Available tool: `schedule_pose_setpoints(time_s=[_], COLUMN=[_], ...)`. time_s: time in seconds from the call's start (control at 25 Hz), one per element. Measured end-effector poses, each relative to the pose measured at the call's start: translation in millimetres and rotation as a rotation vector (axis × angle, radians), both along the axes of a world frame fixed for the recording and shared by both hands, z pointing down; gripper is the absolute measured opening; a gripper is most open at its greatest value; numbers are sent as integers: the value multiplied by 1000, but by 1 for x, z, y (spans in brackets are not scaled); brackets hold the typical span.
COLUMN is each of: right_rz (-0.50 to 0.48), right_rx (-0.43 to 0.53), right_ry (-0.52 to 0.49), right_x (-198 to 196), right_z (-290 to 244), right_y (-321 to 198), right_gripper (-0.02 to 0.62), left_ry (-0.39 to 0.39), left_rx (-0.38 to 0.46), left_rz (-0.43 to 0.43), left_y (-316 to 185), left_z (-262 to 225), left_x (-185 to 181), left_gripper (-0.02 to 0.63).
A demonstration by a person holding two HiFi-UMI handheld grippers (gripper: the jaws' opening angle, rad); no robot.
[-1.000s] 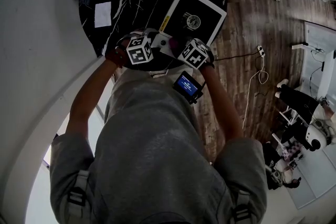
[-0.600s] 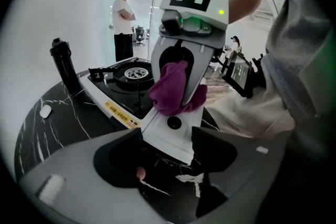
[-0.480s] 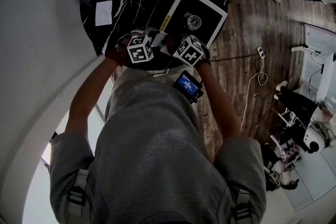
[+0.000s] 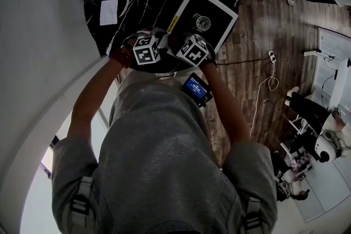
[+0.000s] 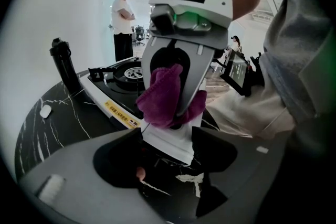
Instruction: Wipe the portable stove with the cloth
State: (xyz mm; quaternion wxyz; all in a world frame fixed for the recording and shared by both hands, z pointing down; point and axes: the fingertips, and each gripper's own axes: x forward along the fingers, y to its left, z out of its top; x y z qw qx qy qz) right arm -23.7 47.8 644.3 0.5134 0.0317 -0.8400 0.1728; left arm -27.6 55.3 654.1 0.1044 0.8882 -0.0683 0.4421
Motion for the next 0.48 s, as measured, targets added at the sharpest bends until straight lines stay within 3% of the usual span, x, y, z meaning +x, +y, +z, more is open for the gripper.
schedule_pose_setpoints(time_s=[0.32,0.48], right_rz=[0,51], right_rx=[-7,-32], right_ry=[-20,-54], right_x=[-13,-20], right_z=[3,4], right_y=[-4,-9], right_gripper=[111,110], left_ry=[-11,-12], left_rx=[9,-1], left_rz=[-2,-2], left_y=[-2,0], left_z=[4,3], left_x=[-2,-2], left_gripper=[285,285])
